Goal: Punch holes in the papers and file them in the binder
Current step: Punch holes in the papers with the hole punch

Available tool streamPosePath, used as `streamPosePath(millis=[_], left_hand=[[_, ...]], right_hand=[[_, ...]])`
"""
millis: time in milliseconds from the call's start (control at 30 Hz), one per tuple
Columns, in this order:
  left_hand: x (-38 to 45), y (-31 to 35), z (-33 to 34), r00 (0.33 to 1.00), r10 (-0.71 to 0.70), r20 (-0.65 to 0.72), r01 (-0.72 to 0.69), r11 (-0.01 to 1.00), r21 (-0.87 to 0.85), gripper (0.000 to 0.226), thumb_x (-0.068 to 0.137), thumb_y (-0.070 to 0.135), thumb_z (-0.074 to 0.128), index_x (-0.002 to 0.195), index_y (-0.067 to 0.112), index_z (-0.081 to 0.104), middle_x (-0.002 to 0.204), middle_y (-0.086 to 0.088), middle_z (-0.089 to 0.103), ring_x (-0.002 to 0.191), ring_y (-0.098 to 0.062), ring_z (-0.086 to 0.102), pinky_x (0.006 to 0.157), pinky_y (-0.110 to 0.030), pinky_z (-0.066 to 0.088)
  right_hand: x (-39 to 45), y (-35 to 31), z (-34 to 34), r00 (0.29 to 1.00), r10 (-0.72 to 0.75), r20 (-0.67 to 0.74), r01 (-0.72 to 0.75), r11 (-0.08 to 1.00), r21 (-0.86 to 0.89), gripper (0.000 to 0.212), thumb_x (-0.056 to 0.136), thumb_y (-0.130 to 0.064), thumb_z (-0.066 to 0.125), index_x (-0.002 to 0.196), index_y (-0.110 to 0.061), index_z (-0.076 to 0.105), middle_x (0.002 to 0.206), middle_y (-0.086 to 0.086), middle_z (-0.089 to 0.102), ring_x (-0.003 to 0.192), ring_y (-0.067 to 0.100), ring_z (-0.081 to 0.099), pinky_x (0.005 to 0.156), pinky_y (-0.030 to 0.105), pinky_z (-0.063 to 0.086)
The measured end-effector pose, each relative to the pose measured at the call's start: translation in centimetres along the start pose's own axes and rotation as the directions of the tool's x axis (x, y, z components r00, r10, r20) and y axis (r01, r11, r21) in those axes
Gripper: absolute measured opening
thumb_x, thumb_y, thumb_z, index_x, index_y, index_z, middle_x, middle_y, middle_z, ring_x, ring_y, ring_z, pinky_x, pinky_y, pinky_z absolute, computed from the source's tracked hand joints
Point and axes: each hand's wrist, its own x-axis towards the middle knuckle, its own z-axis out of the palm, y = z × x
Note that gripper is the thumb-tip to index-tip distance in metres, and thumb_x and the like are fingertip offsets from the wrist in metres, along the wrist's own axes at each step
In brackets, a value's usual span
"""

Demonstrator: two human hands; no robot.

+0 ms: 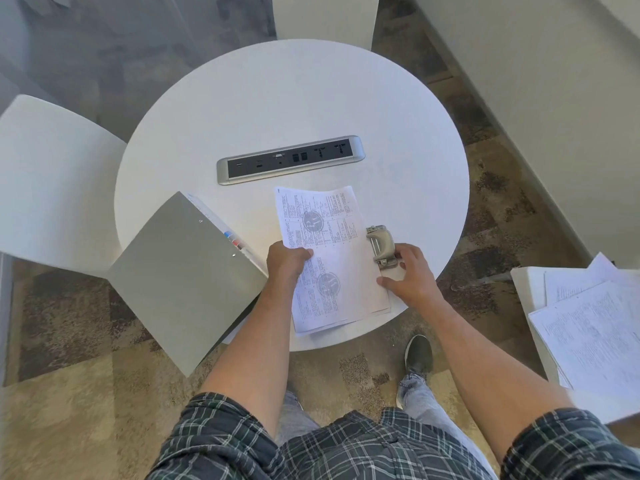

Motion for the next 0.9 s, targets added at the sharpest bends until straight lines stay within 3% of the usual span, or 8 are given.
streamPosePath(millis=[200, 400, 700, 900], left_hand=[[0.2, 0.6, -0.4, 1.000, 0.000, 0.008, 0.000, 0.999, -0.037, 0.022, 0.077, 0.004, 0.082, 0.095, 0.013, 0.074, 0.089, -0.003, 0.074, 0.091, -0.031, 0.073, 0.089, -0.047, 0.060], [0.2, 0.5, -0.5, 0.997, -0.044, 0.068, 0.053, 0.990, -0.130, 0.031, 0.079, -0.001, 0.081, 0.108, 0.003, 0.072, 0.104, -0.012, 0.075, 0.097, -0.033, 0.072, 0.091, -0.049, 0.058], [0.4, 0.6, 0.1, 0.997, -0.035, 0.075, 0.045, 0.988, -0.147, 0.028, 0.080, -0.004, 0.079, 0.104, 0.008, 0.070, 0.105, -0.012, 0.072, 0.082, -0.025, 0.067, 0.079, -0.032, 0.051], [0.6, 0.8, -0.1, 0.994, -0.065, 0.091, 0.076, 0.990, -0.119, 0.040, 0.082, 0.000, 0.080, 0.120, 0.002, 0.067, 0.112, -0.007, 0.068, 0.097, -0.025, 0.061, 0.086, -0.030, 0.043]], right_hand=[[0.0, 0.1, 0.9, 0.997, 0.006, -0.077, -0.003, 0.999, 0.042, 0.055, 0.083, -0.018, 0.082, 0.131, -0.013, 0.056, 0.127, -0.008, 0.044, 0.115, 0.017, 0.054, 0.101, 0.034, 0.046], [0.0, 0.1, 1.3, 0.995, 0.022, -0.093, -0.014, 0.996, 0.084, 0.055, 0.082, -0.014, 0.081, 0.130, -0.015, 0.055, 0.127, -0.006, 0.045, 0.115, 0.016, 0.053, 0.102, 0.033, 0.045], [-0.2, 0.1, 0.8, 0.998, 0.016, -0.067, -0.005, 0.988, 0.157, 0.049, 0.083, -0.010, 0.078, 0.127, -0.019, 0.057, 0.129, -0.007, 0.046, 0.115, 0.012, 0.053, 0.101, 0.027, 0.041], [-0.1, 0.3, 1.0, 0.997, 0.029, -0.067, -0.017, 0.985, 0.172, 0.047, 0.085, -0.010, 0.076, 0.127, -0.019, 0.058, 0.130, -0.006, 0.047, 0.114, 0.012, 0.053, 0.103, 0.028, 0.042]])
